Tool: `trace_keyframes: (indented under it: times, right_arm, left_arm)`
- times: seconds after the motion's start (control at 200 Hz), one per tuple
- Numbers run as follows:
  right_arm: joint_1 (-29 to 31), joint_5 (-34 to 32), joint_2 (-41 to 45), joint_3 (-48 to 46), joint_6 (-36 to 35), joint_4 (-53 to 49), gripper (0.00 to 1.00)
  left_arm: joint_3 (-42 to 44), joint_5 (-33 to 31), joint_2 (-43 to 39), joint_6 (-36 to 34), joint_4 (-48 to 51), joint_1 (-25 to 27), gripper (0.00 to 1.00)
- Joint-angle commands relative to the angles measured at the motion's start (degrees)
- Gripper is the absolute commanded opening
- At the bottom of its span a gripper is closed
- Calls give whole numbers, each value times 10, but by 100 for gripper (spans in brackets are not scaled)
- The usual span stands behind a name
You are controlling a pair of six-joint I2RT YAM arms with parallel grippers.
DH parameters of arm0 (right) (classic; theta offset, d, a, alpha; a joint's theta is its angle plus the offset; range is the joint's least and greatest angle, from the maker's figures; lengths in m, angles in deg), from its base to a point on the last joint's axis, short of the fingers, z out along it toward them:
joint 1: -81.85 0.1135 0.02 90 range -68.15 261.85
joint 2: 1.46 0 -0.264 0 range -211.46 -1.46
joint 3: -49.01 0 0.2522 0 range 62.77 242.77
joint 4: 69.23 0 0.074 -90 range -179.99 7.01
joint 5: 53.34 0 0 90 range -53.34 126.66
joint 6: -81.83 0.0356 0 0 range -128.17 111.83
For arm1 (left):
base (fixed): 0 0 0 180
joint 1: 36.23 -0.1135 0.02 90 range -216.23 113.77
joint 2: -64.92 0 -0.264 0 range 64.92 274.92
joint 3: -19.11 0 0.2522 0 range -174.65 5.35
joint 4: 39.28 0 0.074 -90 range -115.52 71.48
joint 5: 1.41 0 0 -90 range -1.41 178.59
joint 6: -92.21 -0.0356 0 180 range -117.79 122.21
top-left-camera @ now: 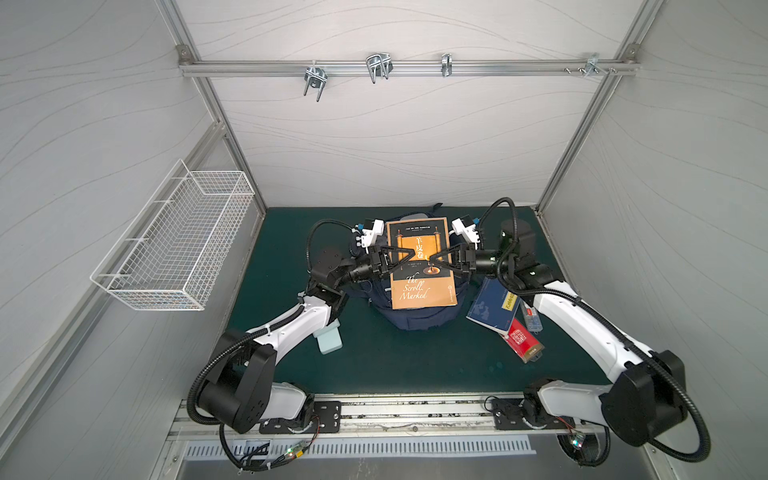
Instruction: Pack the student bag
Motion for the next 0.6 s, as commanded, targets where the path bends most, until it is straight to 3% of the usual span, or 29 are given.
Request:
trace_keyframes:
  times: [0.0, 0.1, 0.17, 0.245, 0.325, 0.395, 0.48, 0.51, 0.595]
  right_arm:
    - [1, 16, 15, -1, 20, 37, 20]
    - [0, 14, 19, 1, 17, 28, 0]
    - [-1, 4, 25, 7, 1, -2, 0]
    - [-14, -25, 38, 22, -36, -71, 0]
    - [-45, -114, 60, 51, -99, -218, 0]
    - [-82, -198, 71, 70, -136, -324, 0]
    - [-131, -291, 73, 91, -165, -437, 0]
    - [-148, -312, 72, 93, -172, -468, 0]
    - [-190, -343, 73, 85, -185, -514, 0]
  left_arm:
    - [-7, 6, -2, 10, -75, 1, 0]
    - [-4, 5, -6, -9, -48, 1, 0]
    - [-8, 3, -14, -49, 22, 1, 0]
    - [-32, -23, -40, -164, 227, 1, 33]
    - [-99, -137, -77, -369, 559, 15, 55]
    - [-161, -302, -77, -506, 748, 55, 63]
    - [-212, -414, -33, -582, 863, 86, 64]
    - [-225, -428, -15, -593, 890, 91, 72]
    - [-236, -440, 23, -624, 906, 116, 71]
